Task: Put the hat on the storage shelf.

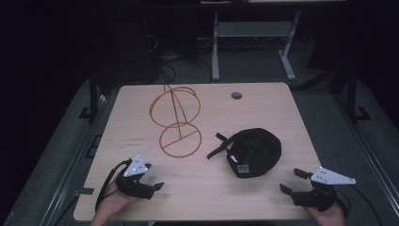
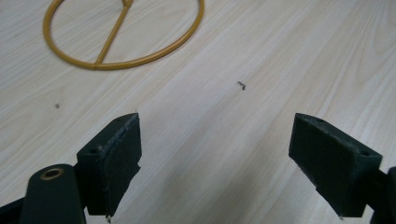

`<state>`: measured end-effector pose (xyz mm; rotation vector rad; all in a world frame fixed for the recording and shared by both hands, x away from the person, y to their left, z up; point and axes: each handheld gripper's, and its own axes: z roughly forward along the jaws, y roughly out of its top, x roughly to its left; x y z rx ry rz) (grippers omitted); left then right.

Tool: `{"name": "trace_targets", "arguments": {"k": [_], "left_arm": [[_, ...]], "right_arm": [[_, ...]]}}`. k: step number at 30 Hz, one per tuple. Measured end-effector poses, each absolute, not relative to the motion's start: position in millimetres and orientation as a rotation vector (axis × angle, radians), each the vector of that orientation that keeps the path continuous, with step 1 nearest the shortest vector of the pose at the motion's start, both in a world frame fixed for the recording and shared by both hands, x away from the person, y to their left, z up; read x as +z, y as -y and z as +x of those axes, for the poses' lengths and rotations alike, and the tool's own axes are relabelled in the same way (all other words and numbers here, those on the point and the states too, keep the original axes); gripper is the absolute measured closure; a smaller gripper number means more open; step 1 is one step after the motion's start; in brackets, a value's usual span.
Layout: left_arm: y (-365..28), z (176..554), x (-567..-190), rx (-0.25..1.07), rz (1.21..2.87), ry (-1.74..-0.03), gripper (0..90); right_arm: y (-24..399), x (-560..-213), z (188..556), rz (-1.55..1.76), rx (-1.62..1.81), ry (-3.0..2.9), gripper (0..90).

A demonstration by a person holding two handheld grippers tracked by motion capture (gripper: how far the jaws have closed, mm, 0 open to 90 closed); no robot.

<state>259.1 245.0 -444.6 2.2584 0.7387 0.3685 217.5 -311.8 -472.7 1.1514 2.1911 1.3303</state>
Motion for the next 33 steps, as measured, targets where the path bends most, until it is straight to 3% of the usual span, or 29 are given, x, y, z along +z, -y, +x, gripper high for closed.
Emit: {"name": "trace_targets", "arguments": {"k": [9,33], "left_arm": [[-230.4,262.4,-438.2,0.334,2.27,-0.699,16.7],[-135.7,277.4,-391.0,0.237,2.338,-0.401,16.9]], "right_arm": [[314.0,-473.4,218.0,1.158,1.342,-2.189,15.1],[310.9,-472.2,215.7,1.131,1.355,-2.219,15.1]]}}
